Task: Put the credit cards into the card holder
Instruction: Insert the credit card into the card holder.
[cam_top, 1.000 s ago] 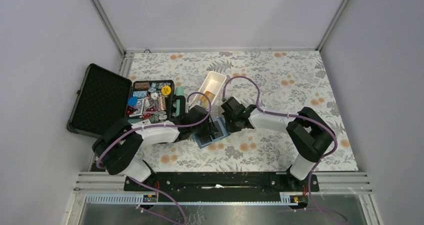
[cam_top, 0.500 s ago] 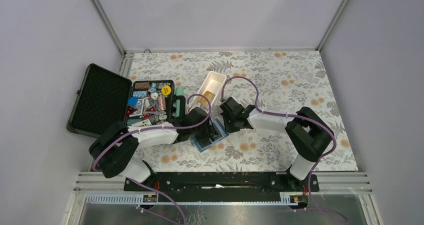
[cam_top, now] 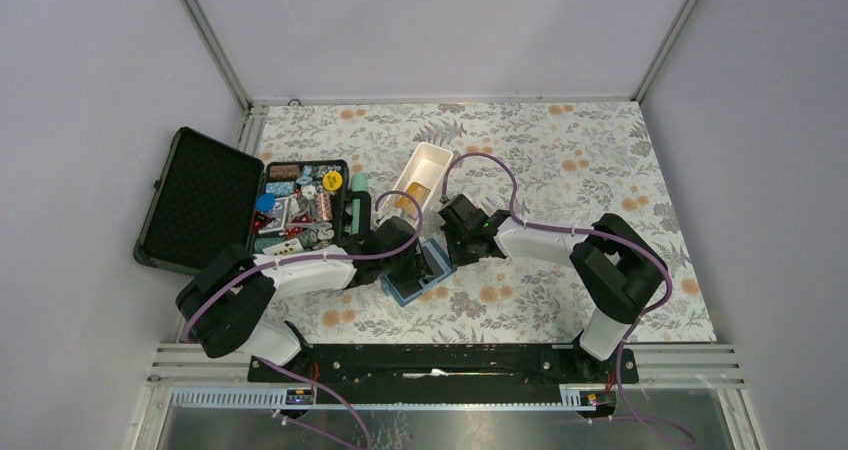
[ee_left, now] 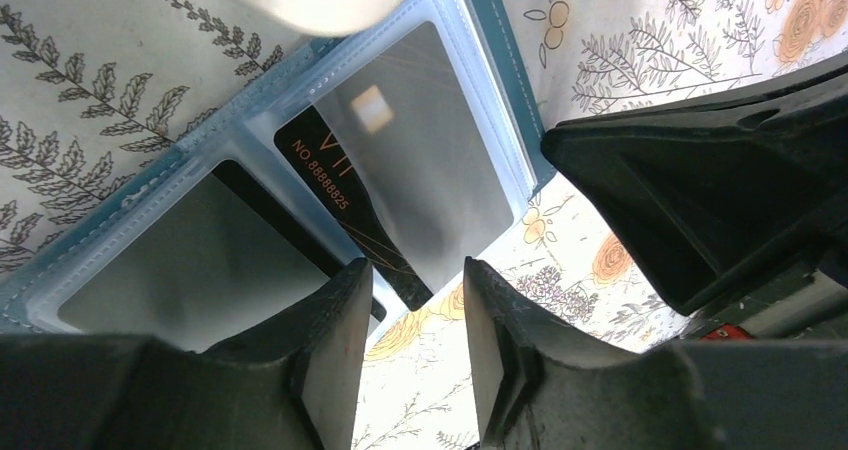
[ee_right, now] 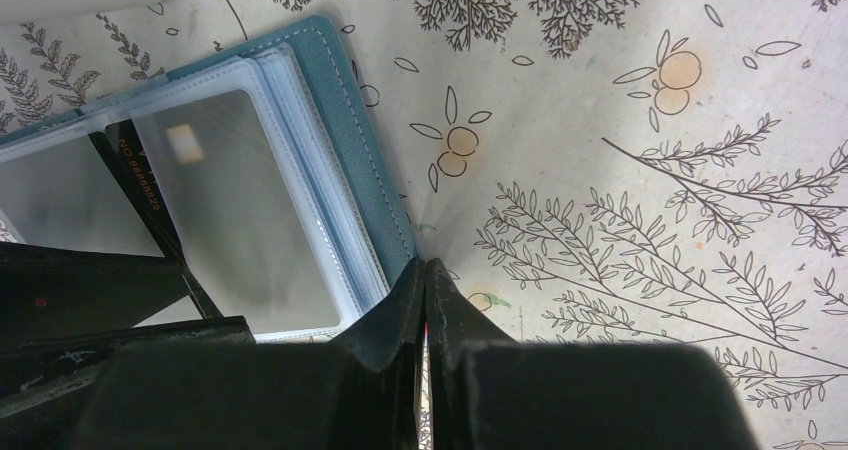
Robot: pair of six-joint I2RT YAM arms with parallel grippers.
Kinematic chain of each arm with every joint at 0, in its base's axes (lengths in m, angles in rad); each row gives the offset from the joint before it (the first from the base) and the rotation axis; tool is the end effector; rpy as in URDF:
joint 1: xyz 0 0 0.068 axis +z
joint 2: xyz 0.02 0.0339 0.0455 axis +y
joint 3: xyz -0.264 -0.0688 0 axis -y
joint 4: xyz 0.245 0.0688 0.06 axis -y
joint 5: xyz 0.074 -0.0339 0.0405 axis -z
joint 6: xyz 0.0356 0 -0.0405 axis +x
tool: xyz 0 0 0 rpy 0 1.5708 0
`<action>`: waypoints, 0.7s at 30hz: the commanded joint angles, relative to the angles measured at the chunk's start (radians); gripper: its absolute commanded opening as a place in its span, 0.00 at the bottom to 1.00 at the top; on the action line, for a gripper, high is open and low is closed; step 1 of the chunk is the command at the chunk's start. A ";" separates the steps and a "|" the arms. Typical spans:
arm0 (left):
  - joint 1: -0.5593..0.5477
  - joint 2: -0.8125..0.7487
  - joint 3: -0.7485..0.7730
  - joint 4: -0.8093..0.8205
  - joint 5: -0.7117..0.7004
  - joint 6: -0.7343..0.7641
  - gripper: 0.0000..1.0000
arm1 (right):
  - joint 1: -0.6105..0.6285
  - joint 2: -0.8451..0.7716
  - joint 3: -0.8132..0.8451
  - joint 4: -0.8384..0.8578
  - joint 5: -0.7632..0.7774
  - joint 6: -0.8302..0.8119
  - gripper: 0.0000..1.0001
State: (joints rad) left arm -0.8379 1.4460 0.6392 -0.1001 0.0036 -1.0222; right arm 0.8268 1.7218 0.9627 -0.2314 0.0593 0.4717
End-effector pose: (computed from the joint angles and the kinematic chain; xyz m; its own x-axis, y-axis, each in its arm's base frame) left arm 0.1789 -0.1989 0.1537 -0.9102 -0.2642 -0.3189 -0.0612 0.8475 -0.5272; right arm 0.2310 0.2479 0.1578 -0.8283 -0.2301 -0.5109 -0.3773 0.9031 0.2050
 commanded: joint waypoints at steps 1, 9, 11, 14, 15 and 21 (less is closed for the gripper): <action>-0.007 -0.006 0.018 -0.014 0.001 0.000 0.38 | 0.015 0.034 0.002 -0.030 -0.011 0.010 0.00; -0.007 0.043 0.074 -0.013 0.005 0.025 0.24 | 0.024 0.028 -0.001 -0.031 -0.015 0.010 0.00; -0.007 0.054 0.087 -0.017 0.011 0.031 0.23 | 0.028 0.028 -0.002 -0.030 -0.013 0.010 0.00; -0.007 0.065 0.104 -0.022 0.014 0.039 0.21 | 0.033 0.025 -0.003 -0.030 -0.013 0.011 0.00; -0.007 0.071 0.110 -0.025 0.016 0.043 0.21 | 0.034 0.024 -0.004 -0.030 -0.013 0.012 0.00; -0.009 0.111 0.149 -0.032 0.024 0.066 0.20 | 0.037 0.011 -0.007 -0.031 -0.007 0.014 0.00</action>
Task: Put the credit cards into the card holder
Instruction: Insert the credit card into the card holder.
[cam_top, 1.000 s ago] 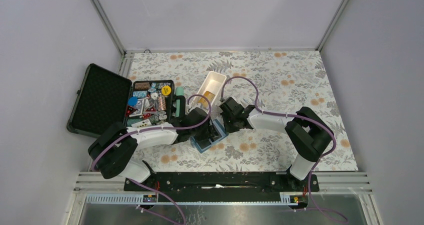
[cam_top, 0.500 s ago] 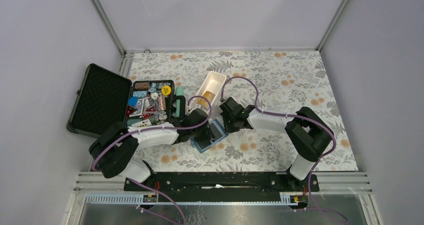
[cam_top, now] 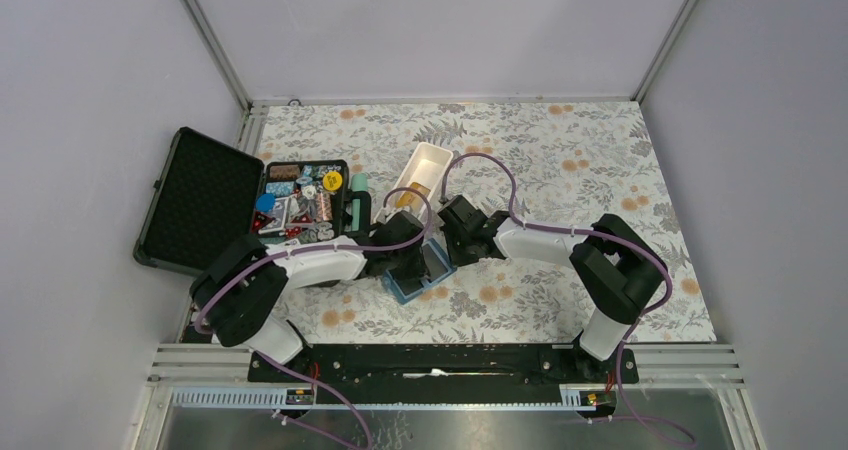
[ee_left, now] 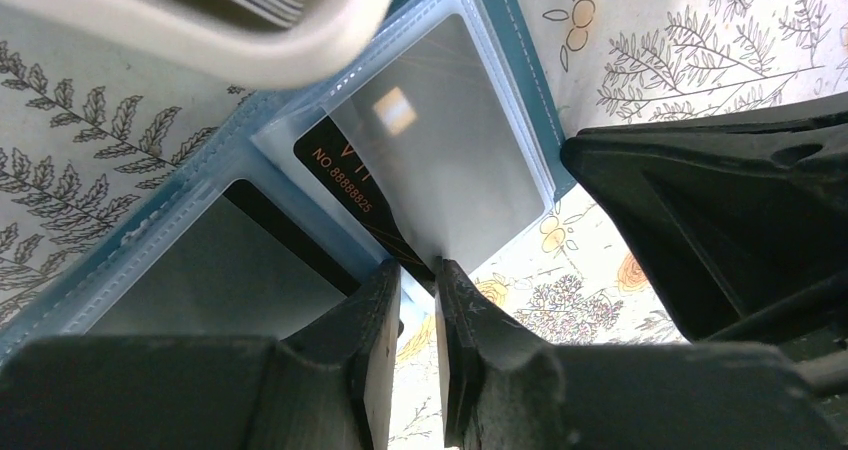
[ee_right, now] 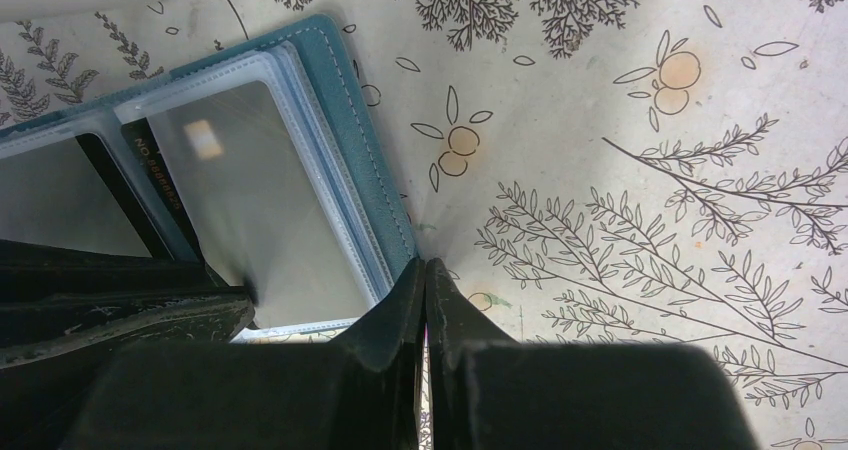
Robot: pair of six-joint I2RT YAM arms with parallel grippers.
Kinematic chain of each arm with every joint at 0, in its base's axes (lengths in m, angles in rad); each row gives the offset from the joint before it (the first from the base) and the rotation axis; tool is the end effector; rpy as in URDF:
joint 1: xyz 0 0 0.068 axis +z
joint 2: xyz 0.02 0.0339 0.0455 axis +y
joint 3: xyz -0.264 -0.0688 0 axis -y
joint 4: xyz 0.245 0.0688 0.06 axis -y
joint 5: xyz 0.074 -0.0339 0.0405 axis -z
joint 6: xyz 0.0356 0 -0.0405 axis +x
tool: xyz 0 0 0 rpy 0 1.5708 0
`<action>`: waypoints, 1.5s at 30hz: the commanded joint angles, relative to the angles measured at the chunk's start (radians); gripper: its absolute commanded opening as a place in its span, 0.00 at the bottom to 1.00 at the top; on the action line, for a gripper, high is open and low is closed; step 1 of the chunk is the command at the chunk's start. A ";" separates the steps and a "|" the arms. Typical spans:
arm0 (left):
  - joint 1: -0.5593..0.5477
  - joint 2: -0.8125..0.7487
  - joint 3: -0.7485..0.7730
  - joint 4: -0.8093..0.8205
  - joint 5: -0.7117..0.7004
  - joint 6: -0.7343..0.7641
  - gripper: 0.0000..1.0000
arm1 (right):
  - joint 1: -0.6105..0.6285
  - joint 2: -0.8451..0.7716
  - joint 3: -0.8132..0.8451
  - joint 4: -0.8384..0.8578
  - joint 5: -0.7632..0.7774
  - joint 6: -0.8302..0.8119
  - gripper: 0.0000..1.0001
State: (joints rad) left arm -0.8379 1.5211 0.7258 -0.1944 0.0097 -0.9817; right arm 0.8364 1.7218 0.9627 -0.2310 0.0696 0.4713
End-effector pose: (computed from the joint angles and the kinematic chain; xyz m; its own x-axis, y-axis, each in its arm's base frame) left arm 0.1880 -0.2094 0.1526 -0.9316 -0.2078 -0.2983 -0.0500 0.8860 -0.4609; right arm 0.2289 0.2498 0.1578 -0.8238 -0.2365 -0.5152 -0.3825 0.9026 0.1973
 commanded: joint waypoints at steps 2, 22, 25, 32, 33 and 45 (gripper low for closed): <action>-0.009 0.037 0.068 0.059 0.013 0.036 0.20 | 0.028 -0.002 -0.006 -0.041 0.000 0.019 0.00; 0.003 -0.370 -0.029 -0.169 -0.165 0.113 0.77 | 0.013 -0.376 -0.104 -0.076 0.060 0.030 0.41; 0.023 -0.431 -0.081 -0.198 -0.177 0.080 0.83 | -0.014 -0.416 -0.152 -0.007 -0.048 0.041 0.45; 0.052 -0.509 -0.184 -0.218 -0.190 0.029 0.89 | -0.043 -0.444 -0.219 0.101 -0.192 0.040 0.51; 0.060 -0.505 -0.197 -0.215 -0.190 0.027 0.89 | -0.045 -0.438 -0.222 0.114 -0.205 0.042 0.51; 0.114 -0.416 -0.260 -0.064 -0.165 0.020 0.59 | -0.066 -0.309 -0.216 0.284 -0.315 0.065 0.49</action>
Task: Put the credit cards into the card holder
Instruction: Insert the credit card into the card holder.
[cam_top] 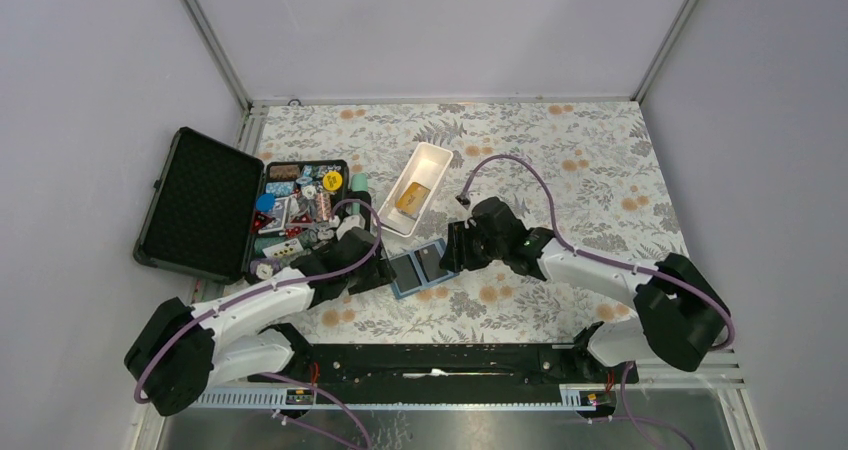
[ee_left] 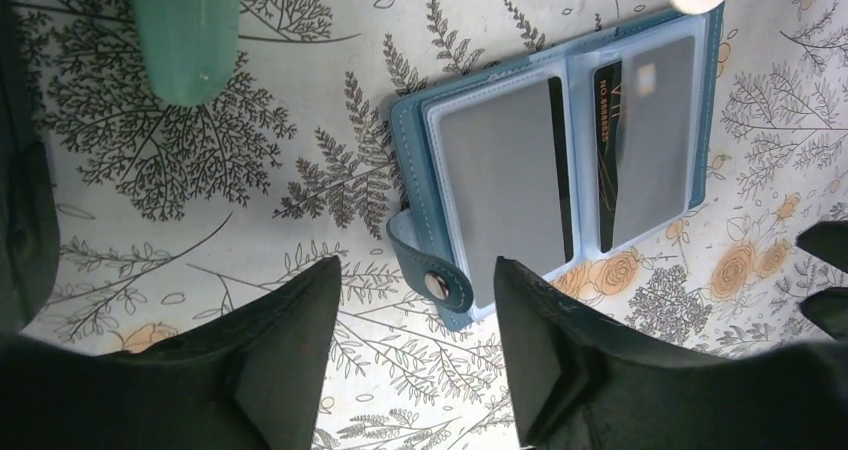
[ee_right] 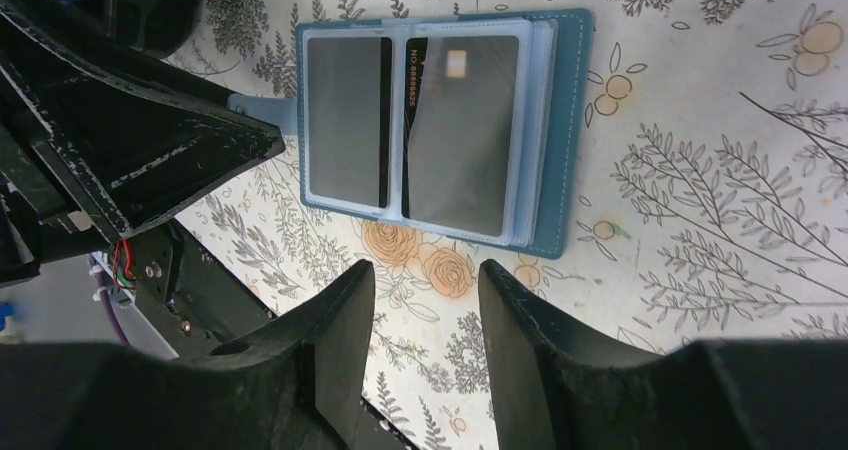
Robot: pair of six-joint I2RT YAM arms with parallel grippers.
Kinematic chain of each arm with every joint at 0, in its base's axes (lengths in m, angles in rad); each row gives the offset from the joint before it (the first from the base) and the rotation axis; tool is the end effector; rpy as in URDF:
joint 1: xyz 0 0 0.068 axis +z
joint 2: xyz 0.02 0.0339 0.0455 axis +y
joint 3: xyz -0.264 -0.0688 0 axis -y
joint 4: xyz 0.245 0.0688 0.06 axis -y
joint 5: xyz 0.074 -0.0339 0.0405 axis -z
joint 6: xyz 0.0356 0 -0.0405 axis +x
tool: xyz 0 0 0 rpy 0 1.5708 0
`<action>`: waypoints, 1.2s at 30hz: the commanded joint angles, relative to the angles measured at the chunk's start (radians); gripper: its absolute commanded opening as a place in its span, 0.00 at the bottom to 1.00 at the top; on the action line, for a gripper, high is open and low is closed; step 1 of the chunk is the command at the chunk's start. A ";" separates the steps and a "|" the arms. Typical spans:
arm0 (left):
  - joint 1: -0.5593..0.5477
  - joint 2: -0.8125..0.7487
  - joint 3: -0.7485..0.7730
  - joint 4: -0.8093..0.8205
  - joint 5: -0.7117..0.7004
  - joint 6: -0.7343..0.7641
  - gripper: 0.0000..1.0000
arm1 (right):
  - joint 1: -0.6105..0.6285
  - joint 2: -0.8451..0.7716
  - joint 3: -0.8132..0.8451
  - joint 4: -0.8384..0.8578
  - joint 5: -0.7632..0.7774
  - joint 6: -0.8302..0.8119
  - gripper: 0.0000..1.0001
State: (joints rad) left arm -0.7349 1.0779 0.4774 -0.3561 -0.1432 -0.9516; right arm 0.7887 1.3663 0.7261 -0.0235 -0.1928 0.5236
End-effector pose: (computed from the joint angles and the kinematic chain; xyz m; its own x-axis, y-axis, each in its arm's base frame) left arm 0.1474 -0.1264 0.1679 -0.8426 -0.3249 -0.4294 -0.1440 0.9044 -0.4016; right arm 0.1957 0.2067 0.2067 -0.7773 -0.0862 -0.6232 -0.4780 0.7248 0.4961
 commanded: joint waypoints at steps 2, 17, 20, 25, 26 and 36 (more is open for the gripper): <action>0.019 0.050 -0.013 0.108 -0.013 -0.005 0.53 | -0.033 0.075 0.025 0.077 -0.064 0.012 0.49; 0.048 0.169 0.012 0.140 -0.005 0.044 0.34 | -0.066 0.242 0.069 0.128 -0.132 -0.004 0.41; 0.051 0.177 0.010 0.149 0.002 0.046 0.31 | -0.065 0.254 0.074 0.133 -0.155 -0.004 0.39; 0.055 0.186 0.013 0.155 0.008 0.051 0.28 | -0.065 0.284 0.072 0.148 -0.192 -0.001 0.35; 0.054 0.186 0.015 0.156 0.010 0.051 0.28 | -0.065 0.289 0.072 0.149 -0.197 -0.001 0.34; 0.060 0.188 0.012 0.168 0.024 0.053 0.26 | -0.066 0.326 0.089 0.145 -0.172 -0.016 0.34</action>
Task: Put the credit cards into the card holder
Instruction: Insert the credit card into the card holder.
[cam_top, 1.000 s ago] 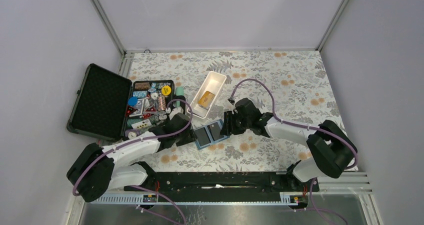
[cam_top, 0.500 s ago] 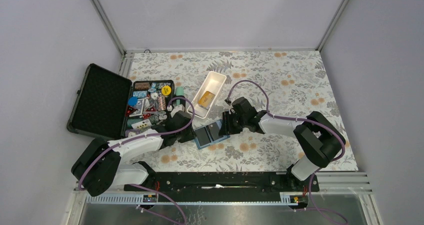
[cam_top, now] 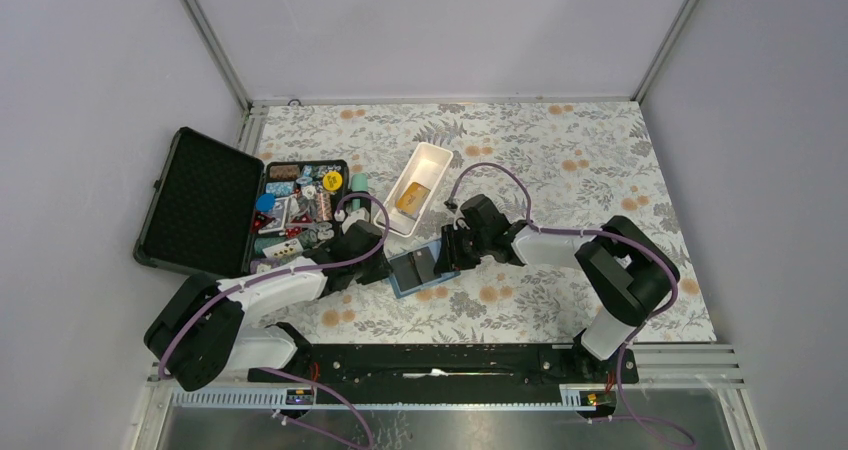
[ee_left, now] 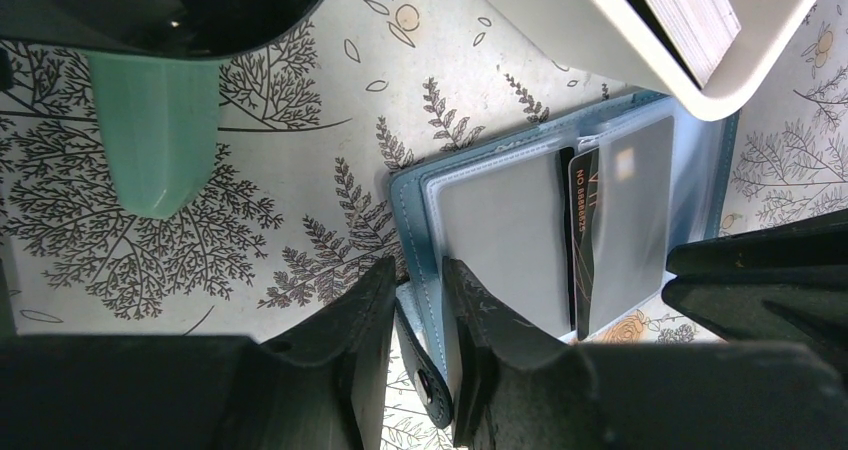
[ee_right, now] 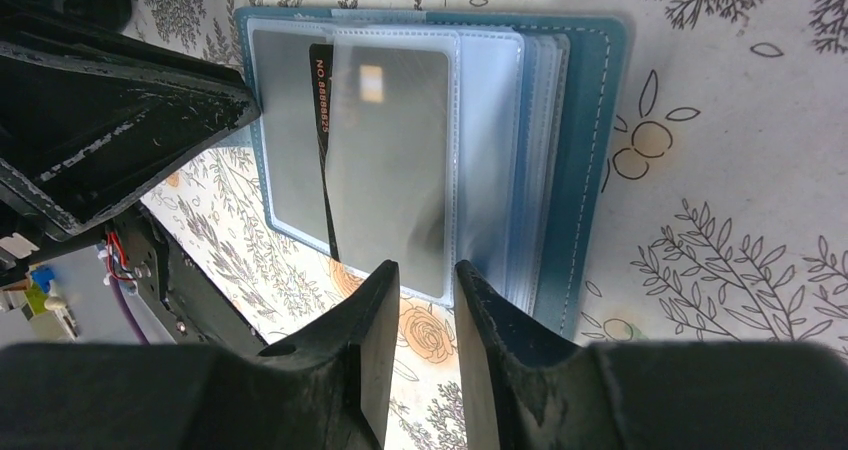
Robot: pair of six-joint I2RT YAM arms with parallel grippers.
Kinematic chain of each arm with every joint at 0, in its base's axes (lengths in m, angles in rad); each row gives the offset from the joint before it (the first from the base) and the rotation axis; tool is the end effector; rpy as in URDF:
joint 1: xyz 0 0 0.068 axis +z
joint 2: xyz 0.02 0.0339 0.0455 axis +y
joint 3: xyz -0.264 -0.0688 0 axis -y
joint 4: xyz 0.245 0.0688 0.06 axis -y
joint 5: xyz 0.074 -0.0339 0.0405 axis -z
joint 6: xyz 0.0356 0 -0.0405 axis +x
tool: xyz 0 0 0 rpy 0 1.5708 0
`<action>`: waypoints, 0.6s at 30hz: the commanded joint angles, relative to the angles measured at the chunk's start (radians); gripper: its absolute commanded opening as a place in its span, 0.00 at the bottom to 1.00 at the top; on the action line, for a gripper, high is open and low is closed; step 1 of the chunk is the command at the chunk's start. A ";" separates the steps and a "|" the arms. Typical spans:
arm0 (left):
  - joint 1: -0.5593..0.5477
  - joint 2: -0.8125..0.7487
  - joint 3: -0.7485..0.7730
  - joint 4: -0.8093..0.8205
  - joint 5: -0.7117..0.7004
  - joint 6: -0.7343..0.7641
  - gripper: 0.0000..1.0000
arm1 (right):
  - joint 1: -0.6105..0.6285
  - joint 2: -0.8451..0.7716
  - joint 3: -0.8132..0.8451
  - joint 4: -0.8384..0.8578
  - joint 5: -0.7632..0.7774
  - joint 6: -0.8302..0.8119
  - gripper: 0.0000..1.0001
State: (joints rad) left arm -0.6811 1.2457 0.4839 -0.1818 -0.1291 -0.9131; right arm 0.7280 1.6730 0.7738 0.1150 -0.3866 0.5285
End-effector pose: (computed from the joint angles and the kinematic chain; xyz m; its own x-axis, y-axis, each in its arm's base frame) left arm 0.1727 -0.1340 0.1495 -0.8322 -0.3357 -0.4412 -0.1520 0.9035 -0.4007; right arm 0.2315 0.2243 0.1461 -0.8665 -0.1467 -0.4771 -0.4384 0.6807 0.5869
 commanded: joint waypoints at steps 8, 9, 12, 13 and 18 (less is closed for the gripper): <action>0.010 0.019 0.007 -0.004 0.018 0.017 0.25 | -0.004 0.031 0.039 -0.021 0.087 -0.046 0.37; 0.009 0.021 0.007 -0.004 0.019 0.018 0.25 | -0.004 0.037 0.040 -0.021 0.084 -0.047 0.37; 0.009 0.023 0.006 0.004 0.027 0.017 0.24 | -0.002 0.057 0.043 -0.011 0.061 -0.048 0.37; 0.010 0.024 0.005 0.006 0.030 0.017 0.24 | 0.003 0.062 0.044 -0.005 0.054 -0.047 0.37; 0.011 0.033 0.004 0.022 0.041 0.017 0.22 | 0.022 0.071 0.055 0.015 0.011 -0.037 0.38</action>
State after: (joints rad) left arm -0.6739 1.2541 0.4839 -0.1719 -0.1108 -0.9119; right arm 0.7338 1.7073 0.8124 0.1257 -0.3679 0.5156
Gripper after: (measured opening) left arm 0.228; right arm 0.381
